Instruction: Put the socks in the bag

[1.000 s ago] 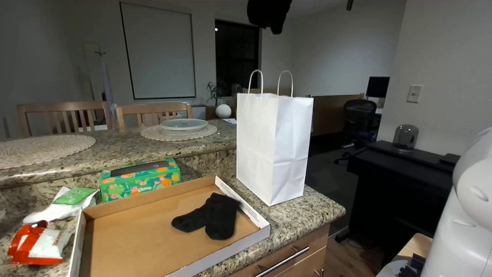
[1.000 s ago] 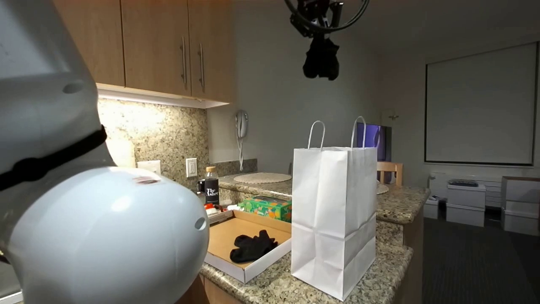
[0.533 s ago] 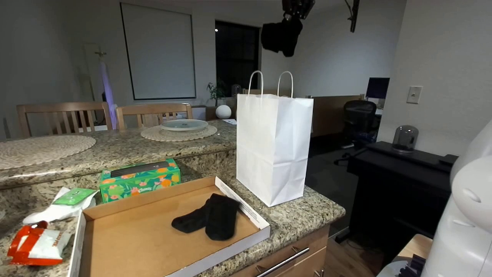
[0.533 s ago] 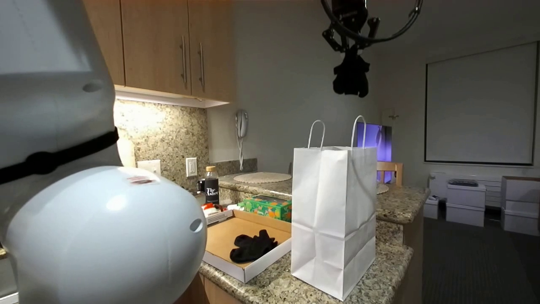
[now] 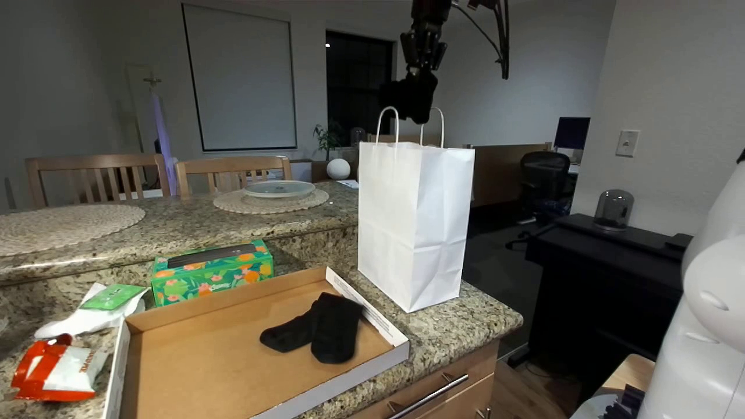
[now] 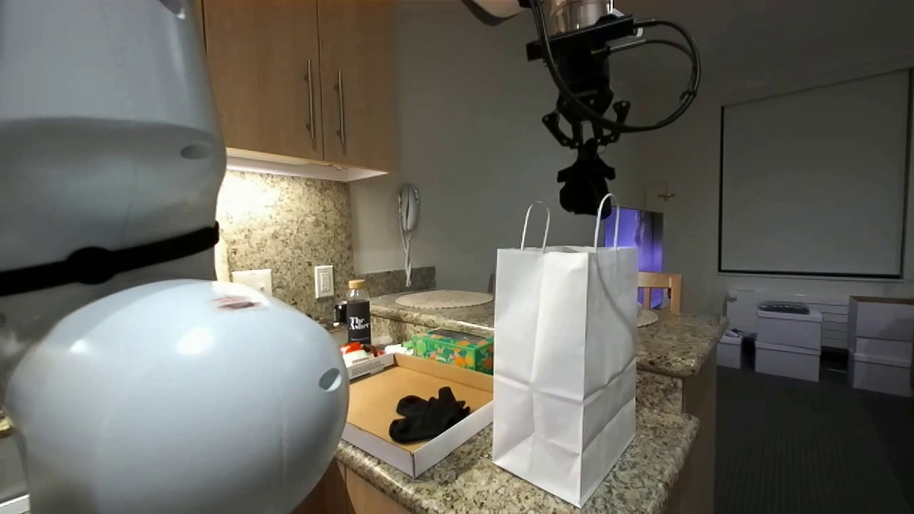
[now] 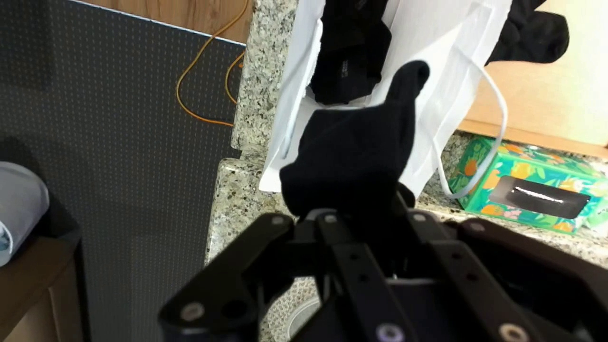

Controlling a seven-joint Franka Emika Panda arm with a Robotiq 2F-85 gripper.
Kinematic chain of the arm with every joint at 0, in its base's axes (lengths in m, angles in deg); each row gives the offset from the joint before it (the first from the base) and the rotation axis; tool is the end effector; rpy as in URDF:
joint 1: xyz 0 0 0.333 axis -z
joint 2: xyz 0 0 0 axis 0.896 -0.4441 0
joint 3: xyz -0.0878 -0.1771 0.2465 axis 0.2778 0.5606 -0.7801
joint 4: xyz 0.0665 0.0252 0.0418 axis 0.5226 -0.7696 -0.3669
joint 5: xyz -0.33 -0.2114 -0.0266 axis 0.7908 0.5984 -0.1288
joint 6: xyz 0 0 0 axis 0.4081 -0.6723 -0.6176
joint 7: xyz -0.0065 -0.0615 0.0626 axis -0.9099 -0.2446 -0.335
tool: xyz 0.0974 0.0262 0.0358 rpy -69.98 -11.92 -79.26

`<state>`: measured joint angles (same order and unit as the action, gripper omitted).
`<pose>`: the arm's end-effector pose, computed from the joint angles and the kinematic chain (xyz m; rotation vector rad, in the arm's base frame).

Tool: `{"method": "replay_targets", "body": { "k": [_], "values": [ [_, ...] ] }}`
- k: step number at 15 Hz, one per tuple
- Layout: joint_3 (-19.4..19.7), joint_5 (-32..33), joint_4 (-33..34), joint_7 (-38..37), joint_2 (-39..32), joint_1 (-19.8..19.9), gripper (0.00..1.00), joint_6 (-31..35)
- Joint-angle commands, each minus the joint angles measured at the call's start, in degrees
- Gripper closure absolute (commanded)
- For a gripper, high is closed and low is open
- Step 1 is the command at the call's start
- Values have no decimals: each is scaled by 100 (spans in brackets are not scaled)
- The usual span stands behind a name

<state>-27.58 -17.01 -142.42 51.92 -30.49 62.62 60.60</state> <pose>0.5130 -0.0720 0.6815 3.1108 0.2233 0.2752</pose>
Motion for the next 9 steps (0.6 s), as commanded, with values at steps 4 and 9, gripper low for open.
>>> {"method": "replay_targets", "body": {
  "k": [4, 9],
  "values": [
    [-180, 361, -112, 429, 70, 147, 56, -463],
    [-196, 400, -43, 488, 193, 126, 25, -648]
  ]
}}
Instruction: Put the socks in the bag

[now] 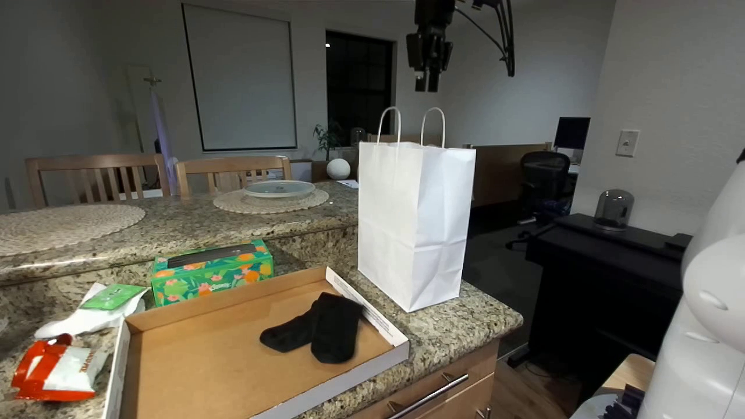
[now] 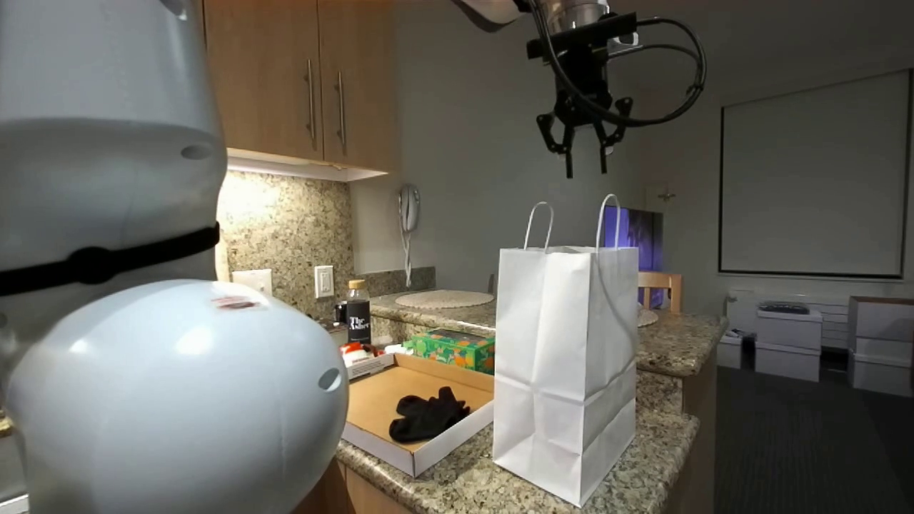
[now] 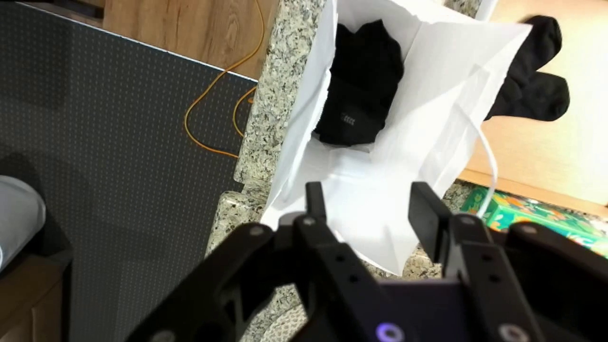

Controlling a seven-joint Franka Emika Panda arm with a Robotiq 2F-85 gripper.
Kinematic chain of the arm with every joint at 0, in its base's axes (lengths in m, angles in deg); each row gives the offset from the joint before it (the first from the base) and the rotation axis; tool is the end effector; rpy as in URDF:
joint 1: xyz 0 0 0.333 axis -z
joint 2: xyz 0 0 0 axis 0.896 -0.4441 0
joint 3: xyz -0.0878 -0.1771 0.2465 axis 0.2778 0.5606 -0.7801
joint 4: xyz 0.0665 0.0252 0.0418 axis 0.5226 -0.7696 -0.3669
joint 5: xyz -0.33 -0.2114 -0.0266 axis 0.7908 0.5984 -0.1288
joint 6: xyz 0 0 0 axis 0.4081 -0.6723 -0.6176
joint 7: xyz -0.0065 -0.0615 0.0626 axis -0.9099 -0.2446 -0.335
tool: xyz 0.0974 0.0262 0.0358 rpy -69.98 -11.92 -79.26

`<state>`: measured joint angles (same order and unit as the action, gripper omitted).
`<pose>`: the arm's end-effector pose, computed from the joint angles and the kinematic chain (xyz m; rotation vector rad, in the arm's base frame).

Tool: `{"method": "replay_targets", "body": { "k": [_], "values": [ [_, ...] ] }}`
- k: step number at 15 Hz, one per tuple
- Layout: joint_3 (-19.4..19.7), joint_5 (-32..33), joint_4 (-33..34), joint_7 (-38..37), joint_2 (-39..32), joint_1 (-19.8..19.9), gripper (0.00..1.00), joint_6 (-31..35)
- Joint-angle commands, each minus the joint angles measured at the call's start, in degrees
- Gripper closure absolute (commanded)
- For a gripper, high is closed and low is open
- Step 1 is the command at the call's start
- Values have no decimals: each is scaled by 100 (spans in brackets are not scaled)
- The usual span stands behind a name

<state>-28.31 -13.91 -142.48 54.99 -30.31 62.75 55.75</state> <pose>0.5040 -0.0707 0.6742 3.0719 0.3180 0.1287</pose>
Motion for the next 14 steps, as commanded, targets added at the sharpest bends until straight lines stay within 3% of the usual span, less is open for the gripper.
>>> {"method": "replay_targets", "body": {
  "k": [1, 4, 9, 14],
  "values": [
    [-146, 77, -27, 159, 209, 94, 19, -175],
    [-332, 98, -158, 127, 413, -21, 2, -44],
    [-1032, 190, -292, -137, 659, -399, 0, 68],
    [-1662, 59, -848, -328, 706, -900, 0, 495]
  ]
}}
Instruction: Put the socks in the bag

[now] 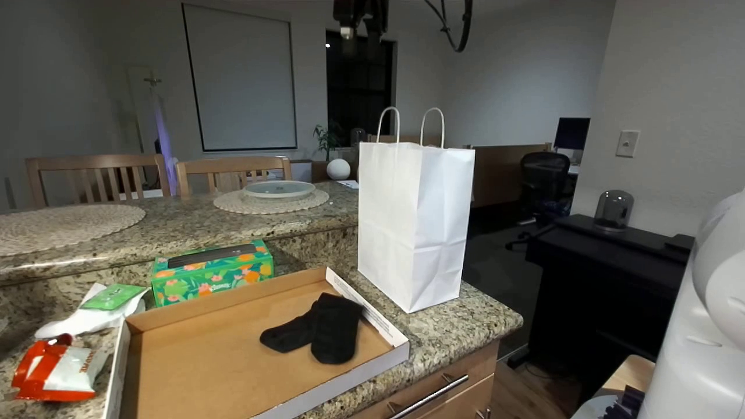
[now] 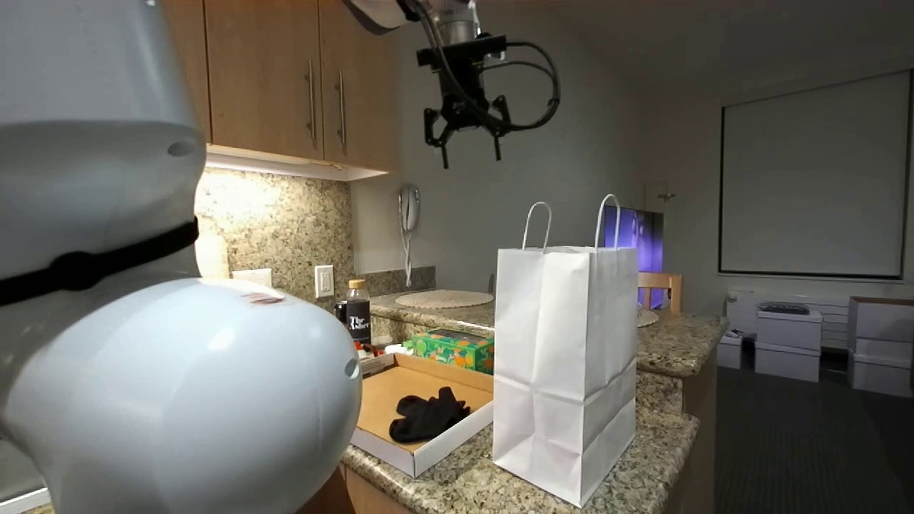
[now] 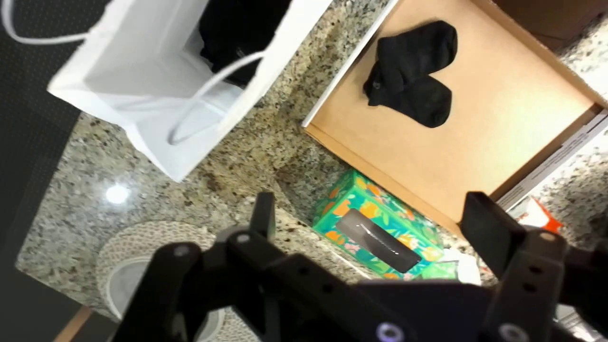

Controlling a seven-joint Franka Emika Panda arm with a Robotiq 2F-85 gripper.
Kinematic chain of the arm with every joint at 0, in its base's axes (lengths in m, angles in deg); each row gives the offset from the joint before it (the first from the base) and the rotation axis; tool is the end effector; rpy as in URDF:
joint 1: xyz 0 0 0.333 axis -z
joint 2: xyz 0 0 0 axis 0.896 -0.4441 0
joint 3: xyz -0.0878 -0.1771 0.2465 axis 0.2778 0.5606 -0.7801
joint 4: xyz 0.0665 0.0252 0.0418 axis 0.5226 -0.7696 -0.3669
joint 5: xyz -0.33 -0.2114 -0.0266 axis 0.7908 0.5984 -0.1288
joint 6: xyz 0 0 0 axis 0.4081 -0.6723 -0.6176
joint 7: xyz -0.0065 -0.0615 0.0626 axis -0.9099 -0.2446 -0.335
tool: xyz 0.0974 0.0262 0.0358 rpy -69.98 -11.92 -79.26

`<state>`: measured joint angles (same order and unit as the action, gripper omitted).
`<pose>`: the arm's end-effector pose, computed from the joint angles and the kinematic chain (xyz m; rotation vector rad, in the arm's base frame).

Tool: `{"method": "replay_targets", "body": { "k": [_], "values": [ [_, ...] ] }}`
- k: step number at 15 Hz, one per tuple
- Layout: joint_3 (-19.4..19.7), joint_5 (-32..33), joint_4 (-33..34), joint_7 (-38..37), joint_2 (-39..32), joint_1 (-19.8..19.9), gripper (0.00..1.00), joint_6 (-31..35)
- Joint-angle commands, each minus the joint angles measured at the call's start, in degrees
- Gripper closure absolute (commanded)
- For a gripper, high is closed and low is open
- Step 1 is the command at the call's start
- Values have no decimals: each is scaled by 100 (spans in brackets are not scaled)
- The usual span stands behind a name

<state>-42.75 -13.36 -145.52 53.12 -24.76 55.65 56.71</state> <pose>0.4612 0.1247 0.6986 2.9285 0.8208 0.2300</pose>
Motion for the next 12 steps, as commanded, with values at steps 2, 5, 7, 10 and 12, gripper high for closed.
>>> {"method": "replay_targets", "body": {
  "k": [2, 5, 7, 10, 12],
  "values": [
    [-279, -300, -841, -83, -1, -342, 0, 611],
    [-356, -767, -1587, -480, -1, -445, 0, 1358],
    [-388, -1128, -2140, -895, -89, -463, 0, 2089],
    [-498, -1478, -2920, -1632, -365, -446, 0, 3289],
    [-610, -1386, -3252, -2250, -806, -419, 0, 4261]
  ]
}}
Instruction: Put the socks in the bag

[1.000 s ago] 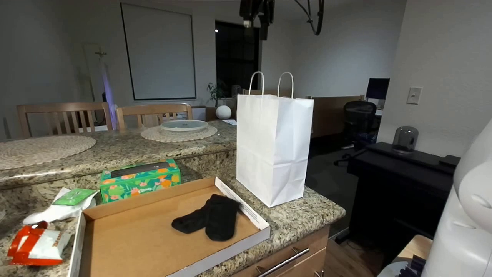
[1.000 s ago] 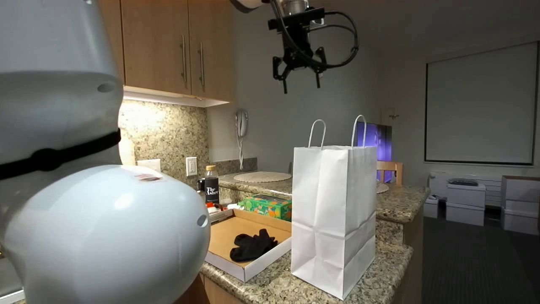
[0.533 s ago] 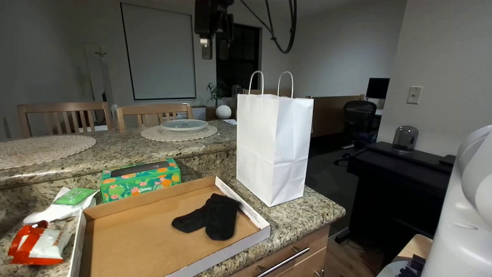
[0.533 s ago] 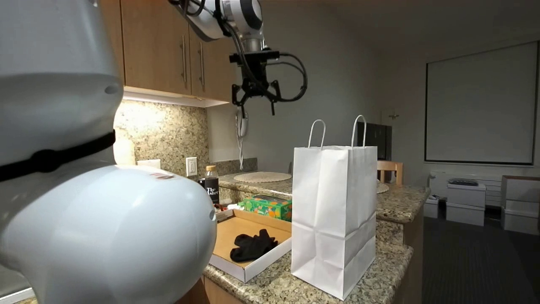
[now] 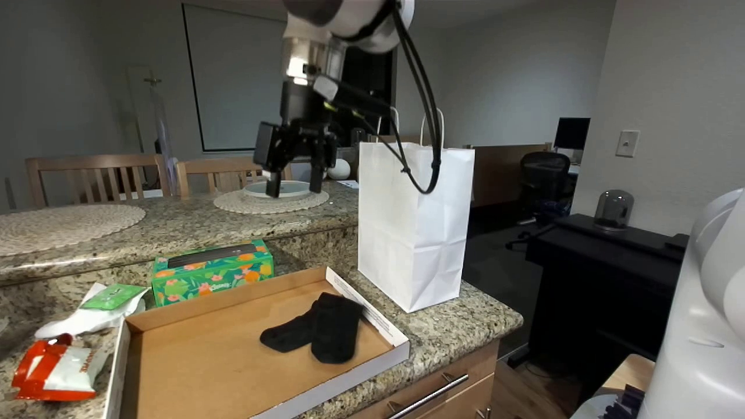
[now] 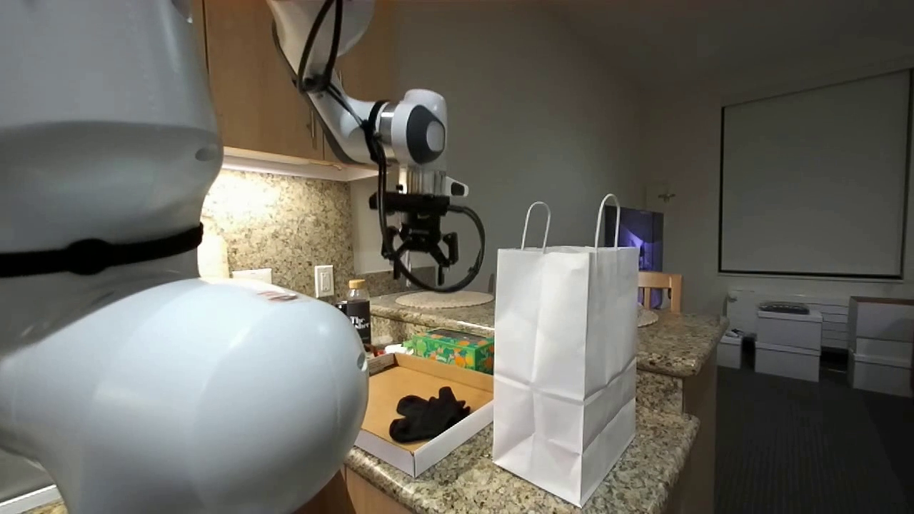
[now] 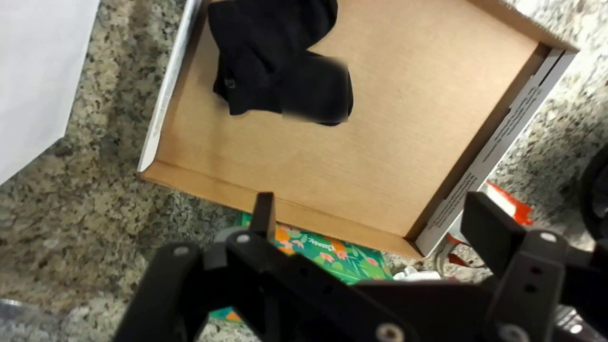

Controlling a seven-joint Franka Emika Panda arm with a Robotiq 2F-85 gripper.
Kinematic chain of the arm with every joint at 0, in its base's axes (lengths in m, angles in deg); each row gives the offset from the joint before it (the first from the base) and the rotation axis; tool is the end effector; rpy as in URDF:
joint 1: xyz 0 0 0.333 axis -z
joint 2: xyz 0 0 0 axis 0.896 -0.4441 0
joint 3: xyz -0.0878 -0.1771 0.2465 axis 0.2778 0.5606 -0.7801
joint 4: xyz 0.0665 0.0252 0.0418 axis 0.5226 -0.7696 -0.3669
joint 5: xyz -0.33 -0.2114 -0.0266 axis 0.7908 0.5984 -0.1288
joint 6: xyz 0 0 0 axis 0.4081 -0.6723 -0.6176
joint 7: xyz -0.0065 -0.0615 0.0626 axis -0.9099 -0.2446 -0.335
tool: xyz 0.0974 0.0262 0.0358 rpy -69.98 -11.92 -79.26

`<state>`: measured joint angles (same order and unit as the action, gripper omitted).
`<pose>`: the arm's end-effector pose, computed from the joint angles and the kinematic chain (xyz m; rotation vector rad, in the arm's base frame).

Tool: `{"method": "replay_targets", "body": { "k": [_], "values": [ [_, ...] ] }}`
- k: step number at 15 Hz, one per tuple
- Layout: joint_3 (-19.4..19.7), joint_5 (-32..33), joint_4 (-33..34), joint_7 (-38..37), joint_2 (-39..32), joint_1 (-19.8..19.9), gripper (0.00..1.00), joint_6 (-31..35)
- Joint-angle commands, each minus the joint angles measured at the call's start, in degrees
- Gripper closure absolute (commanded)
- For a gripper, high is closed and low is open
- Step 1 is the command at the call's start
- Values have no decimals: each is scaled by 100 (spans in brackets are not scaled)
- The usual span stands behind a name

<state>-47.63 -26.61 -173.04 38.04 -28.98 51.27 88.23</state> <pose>0.4664 0.2203 0.4817 -2.9436 -0.5460 -0.1841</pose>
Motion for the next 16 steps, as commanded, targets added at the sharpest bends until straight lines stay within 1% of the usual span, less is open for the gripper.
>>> {"method": "replay_targets", "body": {
  "k": [1, 3, 4, 5, 7, 8, 10, 13, 16],
  "values": [
    [-159, 51, -623, -1077, -609, 30, 0, 1590],
    [-175, 219, -752, -1735, -1061, 35, 0, 2425],
    [-155, 314, -747, -2100, -1311, 22, 0, 2735],
    [-114, 540, -747, -2553, -1492, -11, 0, 2907],
    [27, 930, -652, -3234, -1830, -136, 0, 2991],
    [99, 1023, -587, -3485, -1984, -193, 0, 2957],
    [224, 1010, -493, -3861, -2195, -299, 0, 2824],
    [333, 909, -362, -4214, -2373, -432, 0, 2464],
    [508, 1128, -278, -4830, -2511, -606, 0, 2090]
  ]
}}
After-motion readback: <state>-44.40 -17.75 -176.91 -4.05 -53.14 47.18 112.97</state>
